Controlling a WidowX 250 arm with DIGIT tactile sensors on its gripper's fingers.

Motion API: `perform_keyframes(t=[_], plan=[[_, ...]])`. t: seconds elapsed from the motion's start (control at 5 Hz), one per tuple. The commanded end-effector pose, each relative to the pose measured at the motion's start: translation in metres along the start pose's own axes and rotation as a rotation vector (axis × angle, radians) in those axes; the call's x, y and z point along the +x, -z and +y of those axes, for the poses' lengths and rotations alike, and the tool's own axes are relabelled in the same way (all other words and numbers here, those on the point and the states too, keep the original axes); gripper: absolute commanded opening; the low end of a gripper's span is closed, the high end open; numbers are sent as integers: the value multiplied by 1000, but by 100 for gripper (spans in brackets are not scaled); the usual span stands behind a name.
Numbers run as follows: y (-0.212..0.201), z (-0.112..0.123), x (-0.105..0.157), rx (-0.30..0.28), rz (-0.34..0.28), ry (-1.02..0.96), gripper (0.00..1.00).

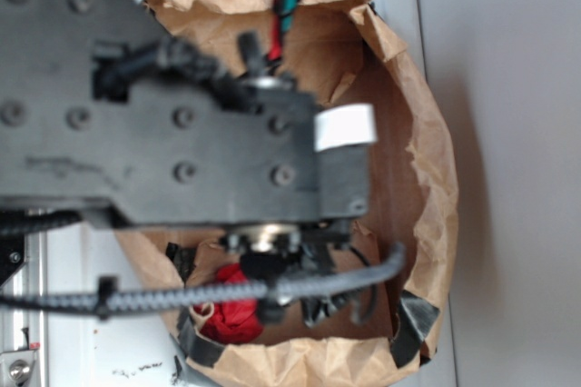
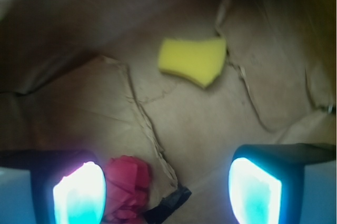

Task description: Grab the red paper.

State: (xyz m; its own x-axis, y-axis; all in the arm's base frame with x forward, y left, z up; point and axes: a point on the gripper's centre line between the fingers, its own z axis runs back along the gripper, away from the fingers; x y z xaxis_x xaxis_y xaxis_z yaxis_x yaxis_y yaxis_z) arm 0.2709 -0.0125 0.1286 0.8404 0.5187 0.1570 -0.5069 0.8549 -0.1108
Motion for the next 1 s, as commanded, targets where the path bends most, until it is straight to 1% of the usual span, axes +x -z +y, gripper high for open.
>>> perform_keyframes(t=[0.0,0.2,0.4,0.6,0.8], plan=[[12,2,-40,-54,56,-98,100],[14,-2,-42,-125,107,-88,100],[11,-3,-43,-176,146,-96,100],[14,-5,-47,-231,157,-95,100],[14,-5,-47,-231,157,-95,100]])
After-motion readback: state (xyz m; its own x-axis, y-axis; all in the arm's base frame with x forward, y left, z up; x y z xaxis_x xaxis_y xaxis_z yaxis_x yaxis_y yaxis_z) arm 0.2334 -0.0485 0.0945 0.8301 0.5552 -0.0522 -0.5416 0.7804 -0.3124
